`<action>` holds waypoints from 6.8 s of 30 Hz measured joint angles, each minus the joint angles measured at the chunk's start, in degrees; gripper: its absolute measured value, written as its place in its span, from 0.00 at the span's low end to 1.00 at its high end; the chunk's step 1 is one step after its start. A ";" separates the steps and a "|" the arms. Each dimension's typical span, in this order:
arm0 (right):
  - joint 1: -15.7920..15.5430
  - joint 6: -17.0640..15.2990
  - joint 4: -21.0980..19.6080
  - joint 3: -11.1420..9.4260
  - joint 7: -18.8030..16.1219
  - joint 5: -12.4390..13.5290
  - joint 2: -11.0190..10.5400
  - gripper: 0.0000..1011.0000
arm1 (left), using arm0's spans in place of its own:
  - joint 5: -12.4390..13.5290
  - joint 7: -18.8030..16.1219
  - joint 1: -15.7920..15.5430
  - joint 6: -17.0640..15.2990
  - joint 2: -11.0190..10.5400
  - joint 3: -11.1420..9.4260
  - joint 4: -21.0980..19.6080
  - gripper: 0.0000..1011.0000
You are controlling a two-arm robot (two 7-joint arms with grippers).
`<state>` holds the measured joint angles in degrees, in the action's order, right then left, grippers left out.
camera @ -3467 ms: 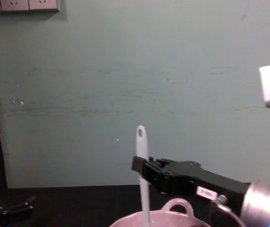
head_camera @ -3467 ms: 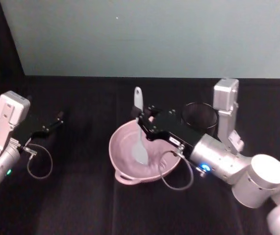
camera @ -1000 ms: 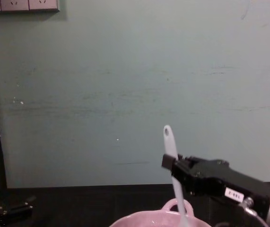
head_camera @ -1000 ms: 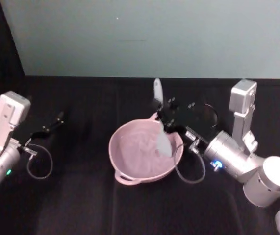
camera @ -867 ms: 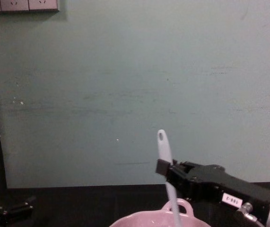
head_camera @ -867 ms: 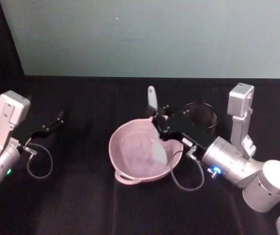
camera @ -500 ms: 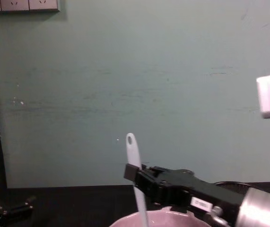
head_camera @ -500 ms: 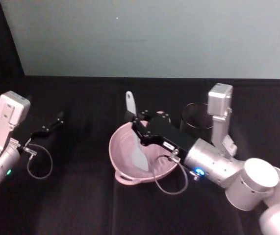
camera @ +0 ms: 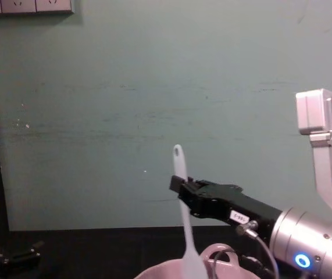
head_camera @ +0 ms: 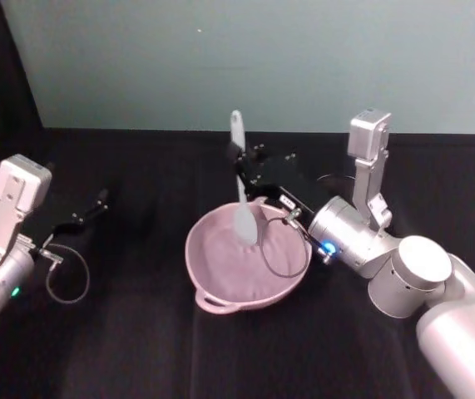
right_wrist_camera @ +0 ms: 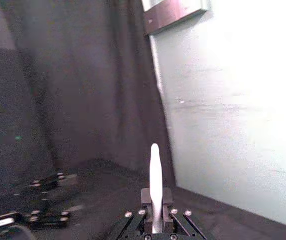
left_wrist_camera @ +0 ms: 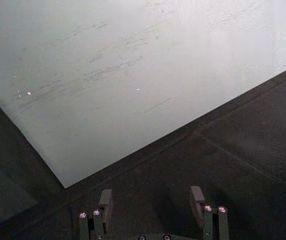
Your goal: Use the one hand to pick up the spoon and stir the clear water in the bowl.
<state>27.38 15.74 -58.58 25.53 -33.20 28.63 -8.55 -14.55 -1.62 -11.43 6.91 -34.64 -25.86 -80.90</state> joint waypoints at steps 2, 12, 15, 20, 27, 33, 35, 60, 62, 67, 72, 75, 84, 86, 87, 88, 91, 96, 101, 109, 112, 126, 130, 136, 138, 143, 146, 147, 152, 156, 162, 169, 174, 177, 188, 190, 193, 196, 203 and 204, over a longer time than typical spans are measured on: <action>0.24 0.79 0.49 -0.57 0.41 -0.71 -0.25 0.12 | 0.00 0.00 0.00 0.00 0.00 0.00 0.00 1.00; -4.02 -0.66 -6.21 -2.46 -0.25 -1.78 -4.93 0.12 | 0.00 0.00 0.00 0.00 0.00 0.00 0.00 1.00; -6.54 -1.56 -10.03 -2.42 -1.31 -1.36 -6.64 0.12 | 0.00 0.00 0.00 0.00 0.00 0.00 0.00 1.00; -9.92 -2.55 -15.05 -1.22 -3.36 -0.30 -8.38 0.12 | 0.00 0.00 0.00 0.00 0.00 0.00 0.00 1.00; -10.57 -2.80 -16.32 1.05 -4.50 0.29 -7.73 0.12 | 0.00 0.00 0.00 0.00 0.00 0.00 0.00 1.00; -7.88 -2.75 -12.73 2.36 -4.23 0.60 -5.06 0.12 | 0.00 0.00 0.00 0.00 0.00 0.00 0.00 1.00; -6.64 -2.47 -10.89 2.52 -3.76 0.59 -4.03 0.12 | 0.00 0.00 0.00 0.00 0.00 0.00 0.00 1.00; -9.63 -24.27 -27.48 0.50 -0.34 6.29 -17.35 0.12 | 0.00 0.00 0.00 0.00 0.00 0.00 0.00 1.00; -9.61 -26.03 -28.47 0.44 0.08 6.90 -18.43 0.12 | 0.00 0.00 0.00 0.00 0.00 0.00 0.00 1.00; -9.28 -28.59 -30.52 0.53 0.80 7.53 -20.53 0.12 | 0.00 0.00 0.00 0.00 0.00 0.00 0.00 1.00; -9.64 -26.34 -31.15 0.62 1.05 8.11 -21.06 0.12 | 0.00 0.00 0.00 0.00 0.00 0.00 0.00 1.00; -9.88 -22.43 -29.74 0.71 1.16 8.44 -19.67 0.12 | 0.00 0.00 0.00 0.00 0.00 0.00 0.00 1.00; -8.43 -14.88 -24.25 1.83 1.50 6.51 -16.12 0.11 | 0.00 0.00 0.00 0.00 0.00 0.00 0.00 1.00; -8.09 -14.33 -23.30 2.42 1.45 5.54 -15.70 0.12 | 0.00 0.00 0.00 0.00 0.00 0.00 0.00 1.00; -8.01 -14.22 -23.02 2.64 1.32 5.26 -15.59 0.12 | 0.00 0.00 0.00 0.00 0.00 0.00 0.00 1.00; -7.97 -14.05 -22.63 3.01 1.10 4.85 -15.35 0.12 | 0.00 0.00 0.00 0.00 0.00 0.00 0.00 1.00; -7.95 -13.43 -21.93 3.68 0.55 4.18 -14.59 0.12 | 0.00 0.00 0.00 0.00 0.00 0.00 0.00 1.00; -7.45 -11.85 -19.99 4.22 0.46 3.38 -12.31 0.12 | 0.00 0.00 0.00 0.00 0.00 0.00 0.00 1.00; -5.71 -8.44 -15.72 3.96 2.10 1.64 -8.69 0.12 | 0.00 0.00 0.00 0.00 0.00 0.00 0.00 1.00; -3.29 -2.97 -10.55 2.70 5.60 -3.20 -6.36 0.12 | 0.00 0.00 0.00 0.00 0.00 0.00 0.00 1.00; -3.14 -2.22 -10.46 2.06 6.59 -4.78 -6.88 0.12 | 0.00 0.00 0.00 0.00 0.00 0.00 0.00 1.00; -9.55 -10.95 -21.77 0.91 2.02 -2.58 -12.58 0.12 | 0.00 0.00 0.00 0.00 0.00 0.00 0.00 1.00; -9.78 -11.57 -21.83 1.68 1.09 -1.52 -11.71 0.12 | 0.00 0.00 0.00 0.00 0.00 0.00 0.00 1.00; -7.80 -8.59 -18.12 2.86 0.89 -1.60 -8.21 0.12 | 0.00 0.00 0.00 0.00 0.00 0.00 0.00 1.00; -7.11 -7.47 -16.79 2.89 1.35 -2.07 -7.29 0.12 | 0.00 0.00 0.00 0.00 0.00 0.00 0.00 1.00; -3.90 -2.95 -10.70 2.27 3.85 -5.03 -4.34 0.12 | 0.00 0.00 0.00 0.00 0.00 0.00 0.00 1.00; -2.63 -1.37 -8.33 1.51 5.14 -6.51 -3.60 0.12 | 0.00 0.00 0.00 0.00 0.00 0.00 0.00 1.00; -2.42 -1.02 -7.96 1.32 5.42 -6.87 -3.54 0.12 | 0.00 0.00 0.00 0.00 0.00 0.00 0.00 1.00; -2.21 -0.29 -7.42 0.18 6.69 -8.55 -4.00 0.12 | 0.00 0.00 0.00 0.00 0.00 0.00 0.00 1.00; -3.77 -1.86 -9.97 -0.94 6.77 -8.98 -5.70 0.12 | 0.00 0.00 0.00 0.00 0.00 0.00 0.00 1.00; -7.07 -5.74 -15.31 -1.92 4.74 -7.49 -8.11 0.12 | 0.00 0.00 0.00 0.00 0.00 0.00 0.00 1.00; -10.39 -9.46 -20.60 -1.03 2.06 -4.54 -9.36 0.12 | 0.00 0.00 0.00 0.00 0.00 0.00 0.00 1.00; -10.32 -9.45 -20.45 0.63 1.07 -3.01 -7.86 0.12 | 0.00 0.00 0.00 0.00 0.00 0.00 0.00 1.00; -8.98 -8.45 -18.16 1.54 0.99 -2.91 -6.27 0.12 | 0.00 0.00 0.00 0.00 0.00 0.00 0.00 1.00; -3.54 0.29 -6.68 0.59 5.43 -6.77 -0.85 0.12 | 0.00 0.00 0.00 0.00 0.00 0.00 0.00 1.00; -2.91 1.46 -5.53 -0.02 6.23 -7.82 -0.74 0.12 | 0.00 0.00 0.00 0.00 0.00 0.00 0.00 1.00; -2.70 2.03 -5.22 -0.79 6.81 -8.89 -1.31 0.12 | 0.00 0.00 0.00 0.00 0.00 0.00 0.00 1.00; -3.32 1.41 -6.41 -1.52 6.76 -9.39 -2.55 0.12 | 0.00 0.00 0.00 0.00 0.00 0.00 0.00 1.00; -7.34 -3.44 -13.41 -2.57 3.88 -7.85 -6.28 0.12 | 0.00 0.00 0.00 0.00 0.00 0.00 0.00 1.00; -8.35 -4.44 -15.06 -2.57 3.15 -6.99 -6.90 0.12 | 0.00 0.00 0.00 0.00 0.00 0.00 0.00 1.00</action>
<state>19.03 11.29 -73.65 22.96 -30.05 21.64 -15.45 -14.55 -1.62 -11.43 6.91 -34.65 -25.86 -80.90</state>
